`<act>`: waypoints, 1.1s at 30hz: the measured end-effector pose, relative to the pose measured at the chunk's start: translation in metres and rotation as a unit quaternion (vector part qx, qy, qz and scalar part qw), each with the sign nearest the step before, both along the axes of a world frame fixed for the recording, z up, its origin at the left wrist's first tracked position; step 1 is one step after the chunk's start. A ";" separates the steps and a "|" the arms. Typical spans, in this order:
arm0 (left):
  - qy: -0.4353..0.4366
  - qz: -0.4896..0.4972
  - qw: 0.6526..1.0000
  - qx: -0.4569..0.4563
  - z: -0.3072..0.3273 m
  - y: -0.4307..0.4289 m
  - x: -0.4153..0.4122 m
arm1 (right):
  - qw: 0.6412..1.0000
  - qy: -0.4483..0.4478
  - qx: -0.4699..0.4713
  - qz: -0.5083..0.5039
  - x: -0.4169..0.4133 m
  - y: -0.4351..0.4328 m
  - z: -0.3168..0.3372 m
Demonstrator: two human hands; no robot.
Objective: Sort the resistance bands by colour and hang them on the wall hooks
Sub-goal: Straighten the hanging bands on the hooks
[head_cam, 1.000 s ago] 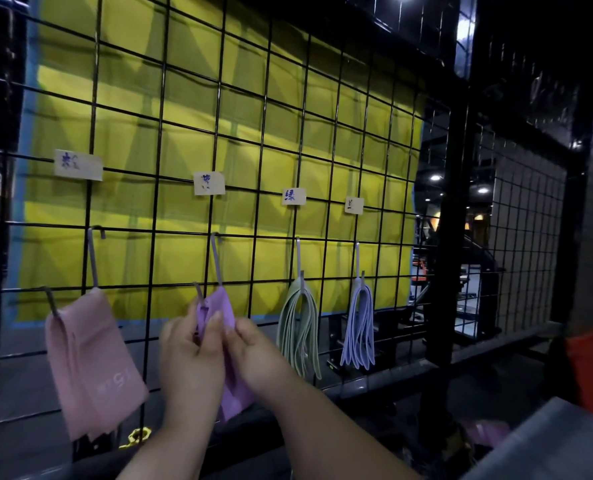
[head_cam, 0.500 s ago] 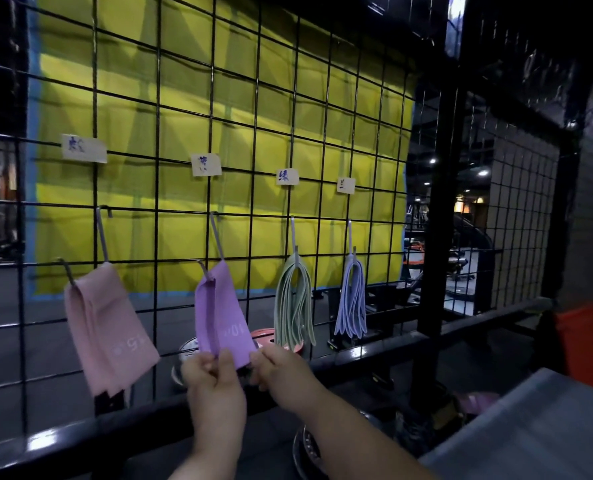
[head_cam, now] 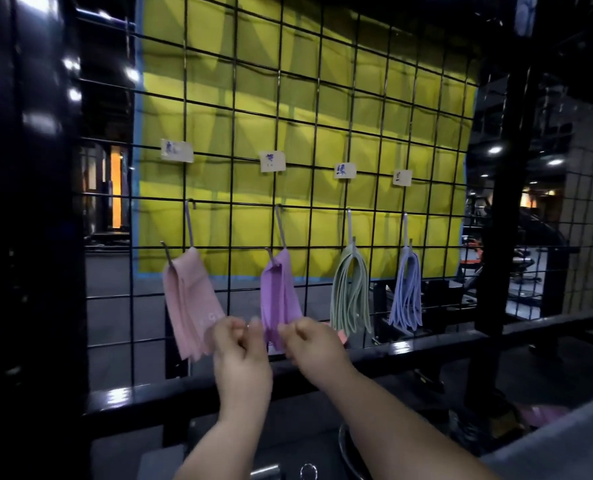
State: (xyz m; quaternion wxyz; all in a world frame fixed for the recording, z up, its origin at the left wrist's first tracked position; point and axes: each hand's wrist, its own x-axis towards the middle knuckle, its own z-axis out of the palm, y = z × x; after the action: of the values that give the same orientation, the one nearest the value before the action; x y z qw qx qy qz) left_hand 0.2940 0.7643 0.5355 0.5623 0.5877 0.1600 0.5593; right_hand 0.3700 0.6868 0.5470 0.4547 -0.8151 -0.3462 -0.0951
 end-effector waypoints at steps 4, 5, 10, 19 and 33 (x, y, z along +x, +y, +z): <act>-0.062 0.091 0.992 0.054 0.039 0.019 -0.037 | 0.996 0.004 0.054 0.077 -0.032 0.030 0.030; -0.078 0.115 0.988 0.066 0.046 0.026 -0.043 | 0.994 0.003 0.065 0.089 -0.039 0.038 0.035; -0.052 0.168 0.983 0.056 0.060 0.065 -0.050 | 0.990 0.014 0.078 0.114 -0.057 0.067 0.057; 0.014 0.109 0.991 0.077 0.067 0.090 -0.037 | 0.993 0.043 0.053 0.100 -0.052 0.094 0.070; -0.035 0.026 0.997 0.056 0.068 0.088 -0.043 | 0.992 0.035 0.070 0.101 -0.049 0.096 0.062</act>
State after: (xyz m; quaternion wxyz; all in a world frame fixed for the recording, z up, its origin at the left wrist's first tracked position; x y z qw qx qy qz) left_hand 0.2514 0.8522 0.6038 0.5191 0.5942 0.1236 0.6018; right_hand 0.3206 0.7824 0.6088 0.5299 -0.7451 -0.4027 -0.0443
